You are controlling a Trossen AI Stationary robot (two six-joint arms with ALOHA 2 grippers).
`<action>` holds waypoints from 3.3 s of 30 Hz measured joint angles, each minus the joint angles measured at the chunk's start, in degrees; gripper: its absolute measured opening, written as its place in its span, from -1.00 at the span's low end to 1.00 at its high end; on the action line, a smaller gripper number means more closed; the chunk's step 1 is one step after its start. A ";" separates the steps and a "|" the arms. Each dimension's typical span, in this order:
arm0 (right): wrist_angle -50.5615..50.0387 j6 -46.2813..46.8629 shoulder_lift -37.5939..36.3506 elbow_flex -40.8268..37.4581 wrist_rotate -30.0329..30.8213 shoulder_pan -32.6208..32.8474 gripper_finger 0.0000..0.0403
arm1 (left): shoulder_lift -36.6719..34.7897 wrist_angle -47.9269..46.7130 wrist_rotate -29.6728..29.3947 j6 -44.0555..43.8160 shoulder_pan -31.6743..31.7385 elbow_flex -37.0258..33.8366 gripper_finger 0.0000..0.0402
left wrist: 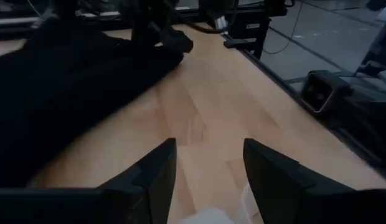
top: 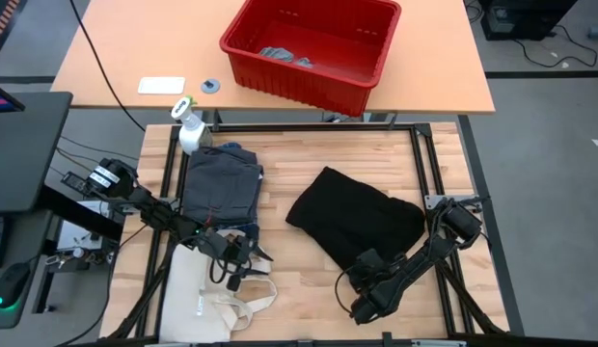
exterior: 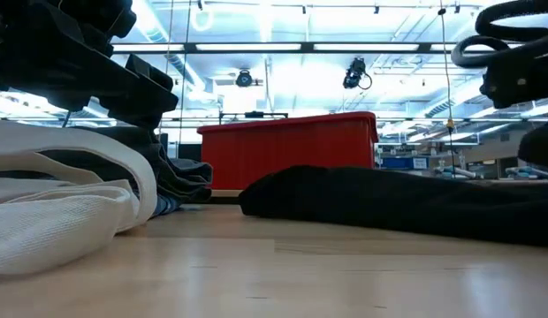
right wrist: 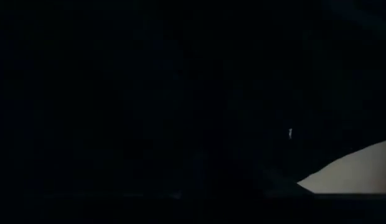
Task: Fold Laundry from Bin
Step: Fold the black shirt
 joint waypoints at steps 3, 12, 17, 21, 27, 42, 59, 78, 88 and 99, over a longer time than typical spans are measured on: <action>-1.34 -0.76 -0.02 0.23 -1.47 0.07 -0.53 | 0.00 -0.14 -4.42 1.45 1.01 0.18 -0.05; -16.35 -0.55 -0.04 12.78 0.39 1.87 -0.12 | 0.64 -20.62 -8.12 5.87 12.56 9.17 -0.05; -15.21 -0.74 -0.11 16.08 10.68 3.47 -0.04 | 3.96 -25.28 -7.16 12.10 16.47 10.84 -0.04; -14.34 -1.19 0.00 16.04 17.04 4.06 -0.03 | 7.96 -22.56 -6.74 17.20 17.35 10.82 0.11; -12.09 -0.68 -0.02 16.02 17.73 4.42 -0.02 | 12.77 -15.57 -7.75 21.21 18.16 10.82 0.47; -4.83 -5.26 -0.02 15.84 23.00 4.02 -0.02 | 17.31 -9.41 -5.80 23.67 23.35 12.59 0.00; -1.96 -7.22 -0.02 15.86 17.88 7.67 -0.08 | 8.03 -21.31 0.47 16.55 16.05 17.58 -0.97; 16.12 -28.98 0.00 14.77 15.67 10.71 -0.10 | -1.25 -39.82 11.05 2.83 0.03 19.28 -0.94; 18.65 -28.86 0.07 6.00 20.19 11.58 -0.03 | -1.25 -45.86 10.66 1.40 0.22 19.28 -0.93; 30.70 -28.48 0.02 -1.51 19.24 13.76 0.10 | -1.25 -47.58 10.54 1.13 0.24 19.26 -0.93</action>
